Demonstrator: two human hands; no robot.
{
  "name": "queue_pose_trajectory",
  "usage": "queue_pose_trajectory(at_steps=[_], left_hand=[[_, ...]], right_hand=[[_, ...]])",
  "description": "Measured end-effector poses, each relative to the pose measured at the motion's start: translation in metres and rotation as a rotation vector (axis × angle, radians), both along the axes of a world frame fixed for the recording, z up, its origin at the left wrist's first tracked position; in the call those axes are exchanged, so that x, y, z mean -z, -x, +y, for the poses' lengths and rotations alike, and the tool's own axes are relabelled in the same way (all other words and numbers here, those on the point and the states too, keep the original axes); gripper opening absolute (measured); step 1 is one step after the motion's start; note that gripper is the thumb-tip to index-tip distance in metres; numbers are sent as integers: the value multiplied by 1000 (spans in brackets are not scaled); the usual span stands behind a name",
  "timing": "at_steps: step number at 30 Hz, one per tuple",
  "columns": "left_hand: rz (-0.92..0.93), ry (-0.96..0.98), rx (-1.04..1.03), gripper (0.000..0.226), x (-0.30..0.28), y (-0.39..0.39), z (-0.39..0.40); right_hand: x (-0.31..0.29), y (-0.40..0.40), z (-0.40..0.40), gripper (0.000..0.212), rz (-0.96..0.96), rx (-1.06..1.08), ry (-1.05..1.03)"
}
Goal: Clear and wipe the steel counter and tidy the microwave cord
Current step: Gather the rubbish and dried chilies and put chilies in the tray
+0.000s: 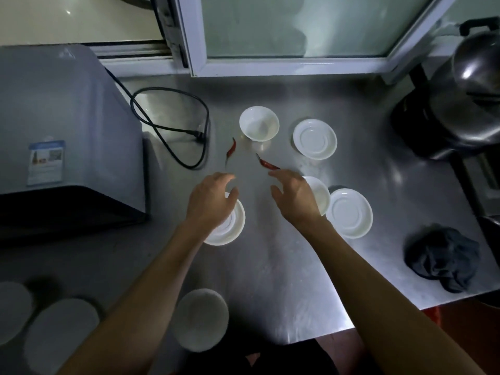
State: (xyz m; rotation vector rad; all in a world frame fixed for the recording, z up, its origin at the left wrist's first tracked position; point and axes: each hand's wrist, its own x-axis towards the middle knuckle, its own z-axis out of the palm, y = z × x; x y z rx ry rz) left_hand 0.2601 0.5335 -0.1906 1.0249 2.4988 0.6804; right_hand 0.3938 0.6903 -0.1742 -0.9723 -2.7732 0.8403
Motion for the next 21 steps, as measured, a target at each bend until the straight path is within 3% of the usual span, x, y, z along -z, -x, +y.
queue_pose_trajectory(at_steps=[5, 9, 13, 21], left_hand=[[-4, 37, -49, 39, 12, 17, 42], [11, 86, -64, 38, 21, 36, 75], [43, 60, -111, 33, 40, 56, 92], [154, 89, -114, 22, 66, 78, 98]], right_hand=[[22, 31, 30, 39, -14, 12, 47], [41, 58, 53, 14, -33, 41, -19], [60, 74, 70, 20, -148, -30, -42], [87, 90, 71, 10, -220, -107, -140]])
